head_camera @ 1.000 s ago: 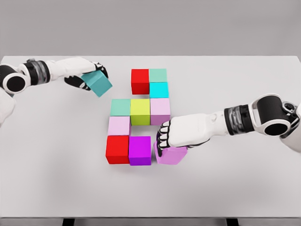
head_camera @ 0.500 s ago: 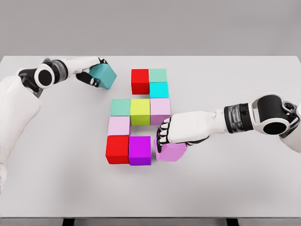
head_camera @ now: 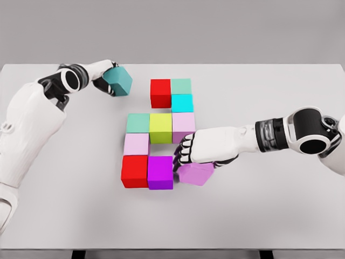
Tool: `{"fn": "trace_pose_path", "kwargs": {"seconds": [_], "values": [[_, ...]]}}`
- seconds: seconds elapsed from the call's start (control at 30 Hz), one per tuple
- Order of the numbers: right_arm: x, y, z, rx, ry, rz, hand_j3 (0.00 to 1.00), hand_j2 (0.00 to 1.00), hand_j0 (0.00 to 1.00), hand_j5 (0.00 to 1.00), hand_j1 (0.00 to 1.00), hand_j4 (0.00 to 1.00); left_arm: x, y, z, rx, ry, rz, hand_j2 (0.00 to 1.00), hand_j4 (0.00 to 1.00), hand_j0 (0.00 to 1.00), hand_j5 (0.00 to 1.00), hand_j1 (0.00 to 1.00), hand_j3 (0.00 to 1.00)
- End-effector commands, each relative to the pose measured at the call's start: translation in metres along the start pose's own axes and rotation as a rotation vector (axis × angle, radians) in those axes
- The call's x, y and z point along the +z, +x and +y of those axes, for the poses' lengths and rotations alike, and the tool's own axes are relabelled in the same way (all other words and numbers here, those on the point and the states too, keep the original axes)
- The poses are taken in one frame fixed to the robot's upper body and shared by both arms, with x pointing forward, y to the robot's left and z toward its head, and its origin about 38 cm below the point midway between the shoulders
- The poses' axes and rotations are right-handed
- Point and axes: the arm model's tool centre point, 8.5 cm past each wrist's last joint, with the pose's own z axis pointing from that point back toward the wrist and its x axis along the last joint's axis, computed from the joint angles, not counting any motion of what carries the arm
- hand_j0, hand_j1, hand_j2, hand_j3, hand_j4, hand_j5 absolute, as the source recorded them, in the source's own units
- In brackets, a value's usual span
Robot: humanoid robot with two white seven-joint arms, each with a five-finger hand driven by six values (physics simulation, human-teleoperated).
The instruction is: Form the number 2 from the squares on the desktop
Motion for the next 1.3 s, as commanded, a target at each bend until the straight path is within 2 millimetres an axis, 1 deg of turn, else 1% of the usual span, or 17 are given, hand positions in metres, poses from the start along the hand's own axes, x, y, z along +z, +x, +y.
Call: {"fn": "trace_pose_path", "kwargs": {"seconds": [0.0,0.1,0.23,0.3,0.33,0.43,0.47,0.53,0.6,0.67,0.77,0.83,0.9,1.0,1.13,1.2,1.27], "values": [[0.001,0.000,-0.001,-0.002,-0.006,0.001,1.00,1.00,1.00,1.00,1.00,1.00,0.001,0.005,-0.008,-0.001,-0.006,0.049,0.52,0.52,0.52,0.52,0.52,0.52],[0.001,0.001,-0.002,0.005,-0.008,-0.008,1.00,1.00,1.00,1.00,1.00,1.00,-0.001,0.006,-0.016,0.000,-0.020,0.103,0.52,0.52,0.52,0.52,0.52,0.52],[0.006,-0.001,-0.005,0.014,-0.014,0.001,1.00,1.00,1.00,1.00,1.00,1.00,-0.001,0.009,-0.019,-0.015,-0.025,0.111,0.52,0.52,0.52,0.52,0.52,0.52],[0.024,-0.007,-0.017,0.047,-0.048,0.029,1.00,1.00,1.00,1.00,1.00,1.00,0.004,0.023,-0.021,-0.047,-0.016,0.071,0.52,0.52,0.52,0.52,0.52,0.52],[0.033,-0.010,-0.019,0.060,-0.054,0.044,1.00,1.00,1.00,1.00,1.00,1.00,0.006,0.026,-0.021,-0.052,-0.011,0.061,0.52,0.52,0.52,0.52,0.52,0.52],[0.076,-0.022,-0.017,0.047,-0.052,0.145,1.00,1.00,1.00,1.00,1.00,1.00,0.009,0.032,-0.018,-0.061,0.000,0.045,0.52,0.52,0.52,0.52,0.52,0.52],[0.090,-0.024,-0.011,0.038,-0.027,0.179,1.00,1.00,1.00,1.00,1.00,1.00,0.009,0.032,-0.017,-0.061,0.002,0.046,0.52,0.52,0.52,0.52,0.52,0.52],[0.106,-0.025,0.005,0.010,0.015,0.215,1.00,1.00,1.00,1.00,1.00,1.00,0.009,0.032,-0.019,-0.068,-0.002,0.046,0.52,0.52,0.52,0.52,0.52,0.52],[0.114,-0.027,0.020,-0.011,0.059,0.241,1.00,1.00,1.00,1.00,1.00,1.00,0.008,0.035,-0.022,-0.087,-0.010,0.047,0.52,0.52,0.52,0.52,0.52,0.52],[0.111,-0.028,0.029,-0.012,0.090,0.245,1.00,1.00,1.00,1.00,1.00,1.00,0.007,0.035,-0.022,-0.089,-0.010,0.048,0.52,0.52,0.52,0.52,0.52,0.52],[0.111,-0.029,0.033,-0.015,0.104,0.250,1.00,1.00,1.00,1.00,1.00,1.00,0.008,0.036,-0.020,-0.089,-0.006,0.046,0.52,0.52,0.52,0.52,0.52,0.52],[0.095,-0.024,0.045,-0.025,0.138,0.210,1.00,1.00,1.00,1.00,1.00,1.00,0.007,0.036,-0.020,-0.086,-0.008,0.047,0.52,0.52,0.52,0.52,0.52,0.52],[0.086,-0.023,0.044,-0.023,0.132,0.190,1.00,1.00,1.00,1.00,1.00,1.00,0.007,0.035,-0.019,-0.080,-0.008,0.049,0.52,0.52,0.52,0.52,0.52,0.52],[0.082,-0.021,0.051,-0.033,0.147,0.176,1.00,1.00,1.00,1.00,1.00,1.00,0.007,0.037,-0.019,-0.074,-0.008,0.045,0.52,0.52,0.52,0.52,0.52,0.52],[0.081,-0.021,0.053,-0.023,0.161,0.181,1.00,1.00,1.00,1.00,1.00,1.00,0.007,0.037,-0.017,-0.069,-0.006,0.045,0.53,0.53,0.53,0.53,0.53,0.53],[0.079,-0.022,0.052,-0.024,0.157,0.181,1.00,1.00,1.00,1.00,1.00,1.00,0.007,0.036,-0.017,-0.066,-0.007,0.044,0.53,0.53,0.53,0.53,0.53,0.53],[0.075,-0.031,0.055,-0.044,0.149,0.189,1.00,1.00,1.00,1.00,1.00,1.00,0.007,0.035,-0.015,-0.055,-0.003,0.044,0.53,0.53,0.53,0.53,0.53,0.53]]}}
